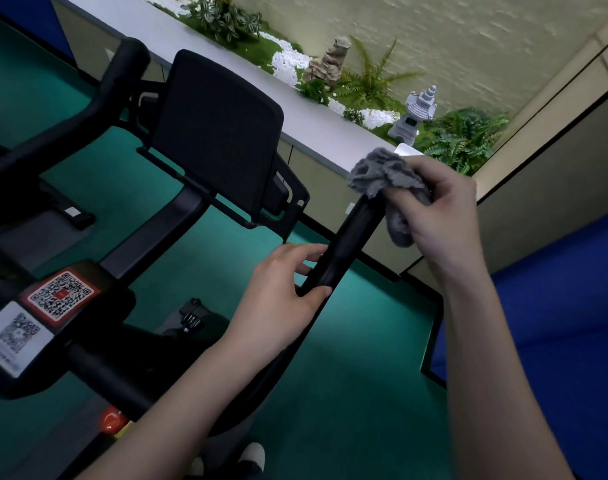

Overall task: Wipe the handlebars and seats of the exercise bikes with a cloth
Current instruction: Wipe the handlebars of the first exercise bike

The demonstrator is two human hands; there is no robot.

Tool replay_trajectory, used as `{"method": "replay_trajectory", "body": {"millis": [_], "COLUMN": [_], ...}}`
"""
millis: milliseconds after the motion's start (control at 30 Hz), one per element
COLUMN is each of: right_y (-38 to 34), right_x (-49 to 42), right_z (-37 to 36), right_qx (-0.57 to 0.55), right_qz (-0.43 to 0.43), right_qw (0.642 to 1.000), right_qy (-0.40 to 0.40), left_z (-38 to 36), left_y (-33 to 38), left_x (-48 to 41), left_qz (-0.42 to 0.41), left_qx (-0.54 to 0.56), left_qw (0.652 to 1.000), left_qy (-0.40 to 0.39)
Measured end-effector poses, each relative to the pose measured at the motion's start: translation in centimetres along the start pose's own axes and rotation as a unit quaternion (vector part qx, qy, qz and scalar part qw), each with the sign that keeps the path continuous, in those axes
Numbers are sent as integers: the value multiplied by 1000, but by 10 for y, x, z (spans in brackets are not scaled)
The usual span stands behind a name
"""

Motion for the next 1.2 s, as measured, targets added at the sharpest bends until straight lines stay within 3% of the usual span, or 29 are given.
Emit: {"method": "replay_trajectory", "body": {"millis": [100, 233, 367, 467, 567, 767, 1200], "right_y": [-3, 4, -1, -11, -15, -21, -18], "right_x": [-16, -12, 0, -10, -24, -46, -25], "right_z": [-7, -2, 2, -8, -18, -39, -62], "right_qx": [47, 85, 141, 196, 278, 421, 504], "right_qz": [-29, -54, 14, 50, 37, 32, 122], "right_qw": [997, 994, 990, 977, 944, 829, 734], "right_qy": [-50, -46, -25, -73, -174, -368, -439], "left_z": [0, 0, 0, 1, 3, 7, 22], "left_y": [1, 1, 1, 1, 3, 2, -13], "left_x": [0, 1, 0, 0, 1, 5, 15], "left_qz": [0, -3, -5, -3, -2, 20, 94], "left_qx": [1, 3, -8, -18, -19, 0, 46], "left_qw": [1000, 1000, 1000, 1000, 1000, 1000, 994], "left_qy": [1, -5, -8, -9, -8, 4, -28]}}
Point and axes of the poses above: each hand's wrist, its own x-axis away from the middle knuckle, its own z-axis out of the back of the hand, y = z × x, the point moved 3 cm from there along -x, towards the middle knuckle, and after that the axes turned 9 degrees about -x, right-handed, at the moved point
